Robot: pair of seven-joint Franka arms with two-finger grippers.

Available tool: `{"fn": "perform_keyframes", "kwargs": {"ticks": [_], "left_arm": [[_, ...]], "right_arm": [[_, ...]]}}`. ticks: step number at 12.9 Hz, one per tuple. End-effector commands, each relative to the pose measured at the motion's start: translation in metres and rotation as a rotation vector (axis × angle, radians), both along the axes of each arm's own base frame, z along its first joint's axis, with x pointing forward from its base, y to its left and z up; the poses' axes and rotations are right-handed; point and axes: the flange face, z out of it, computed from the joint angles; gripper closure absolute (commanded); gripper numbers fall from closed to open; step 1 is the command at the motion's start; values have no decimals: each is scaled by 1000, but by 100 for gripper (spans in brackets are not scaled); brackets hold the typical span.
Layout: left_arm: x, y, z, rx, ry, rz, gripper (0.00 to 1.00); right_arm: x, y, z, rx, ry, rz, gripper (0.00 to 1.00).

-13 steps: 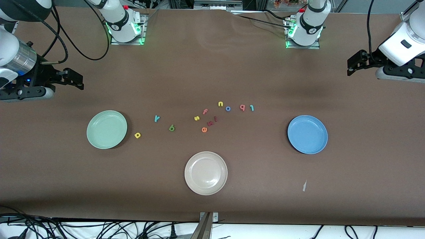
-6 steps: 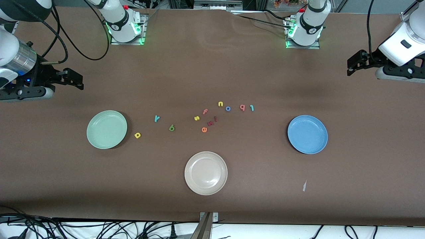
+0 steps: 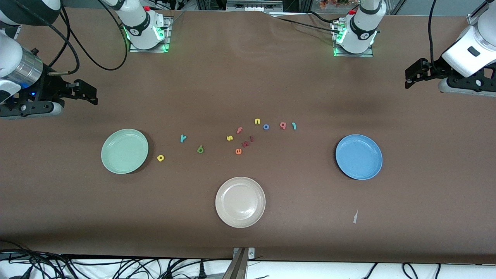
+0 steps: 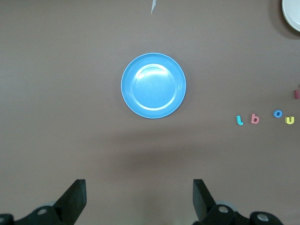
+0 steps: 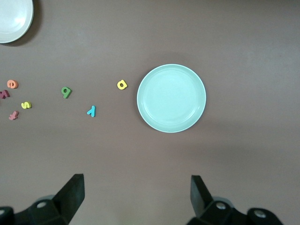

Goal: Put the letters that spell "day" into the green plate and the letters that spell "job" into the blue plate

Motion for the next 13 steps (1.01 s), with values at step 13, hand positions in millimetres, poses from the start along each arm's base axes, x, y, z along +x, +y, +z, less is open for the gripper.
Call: {"fn": "perform_keyframes", "kwargs": {"ticks": [13], "left_arm": [[2, 0, 6, 8, 1, -16, 0]], "right_arm": [[0, 11, 3, -21, 6, 18, 0]]}}
